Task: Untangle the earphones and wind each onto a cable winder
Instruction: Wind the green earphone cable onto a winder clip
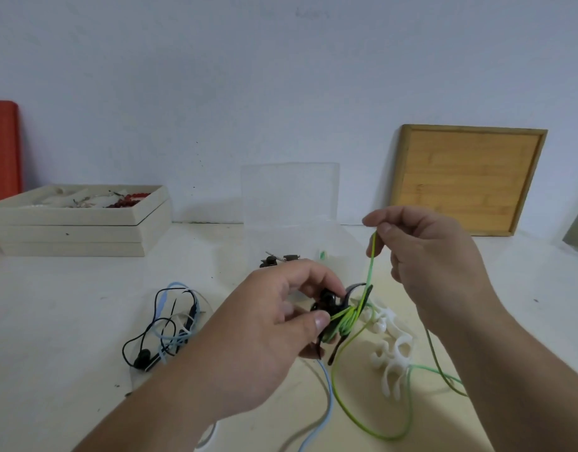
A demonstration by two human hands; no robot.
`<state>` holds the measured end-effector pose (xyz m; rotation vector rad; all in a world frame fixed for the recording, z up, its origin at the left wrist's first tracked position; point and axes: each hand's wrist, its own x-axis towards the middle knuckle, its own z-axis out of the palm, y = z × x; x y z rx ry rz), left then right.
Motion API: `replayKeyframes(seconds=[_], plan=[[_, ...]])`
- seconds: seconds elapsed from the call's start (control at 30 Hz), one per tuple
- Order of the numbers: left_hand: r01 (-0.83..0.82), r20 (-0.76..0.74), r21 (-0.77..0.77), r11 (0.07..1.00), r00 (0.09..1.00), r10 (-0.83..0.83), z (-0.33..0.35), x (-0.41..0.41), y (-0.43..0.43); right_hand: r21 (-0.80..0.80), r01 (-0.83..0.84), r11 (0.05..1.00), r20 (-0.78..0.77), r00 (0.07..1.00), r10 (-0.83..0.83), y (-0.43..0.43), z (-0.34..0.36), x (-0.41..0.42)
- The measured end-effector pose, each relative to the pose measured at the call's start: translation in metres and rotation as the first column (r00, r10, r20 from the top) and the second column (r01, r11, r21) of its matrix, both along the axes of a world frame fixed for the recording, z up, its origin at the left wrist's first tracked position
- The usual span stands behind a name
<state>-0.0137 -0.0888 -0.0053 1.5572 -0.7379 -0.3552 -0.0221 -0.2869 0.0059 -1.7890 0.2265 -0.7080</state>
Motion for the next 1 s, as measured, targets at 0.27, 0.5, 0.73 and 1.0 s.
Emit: replayKeyframes(seconds=[0.27, 0.5, 0.73, 1.0], plan=[[-0.215, -0.059, -0.276, 0.937, 0.977, 0.206, 0.001, 0.003, -0.005, -0.283, -0.213, 0.935, -0.353, 0.93, 0.105, 0.013, -0.004, -0.006], [-0.491, -0.198, -0.397, 0.776, 0.871, 0.45, -0.002, 0.017, 0.0, -0.419, -0.572, 0.706, -0.443, 0.807, 0.391, 0.043, -0.009, -0.013], [-0.627, -0.032, -0.3, 0.719, 0.76, 0.649, -0.007, 0.019, -0.001, -0.277, -0.664, 0.695, -0.371, 0.741, 0.56, 0.047, 0.004, -0.023], [-0.539, 0.223, -0.085, 0.838, 0.809, 0.543, -0.008, 0.013, 0.001, -0.339, -0.518, 0.785, -0.175, 0.855, 0.488, 0.04, 0.015, -0.029]])
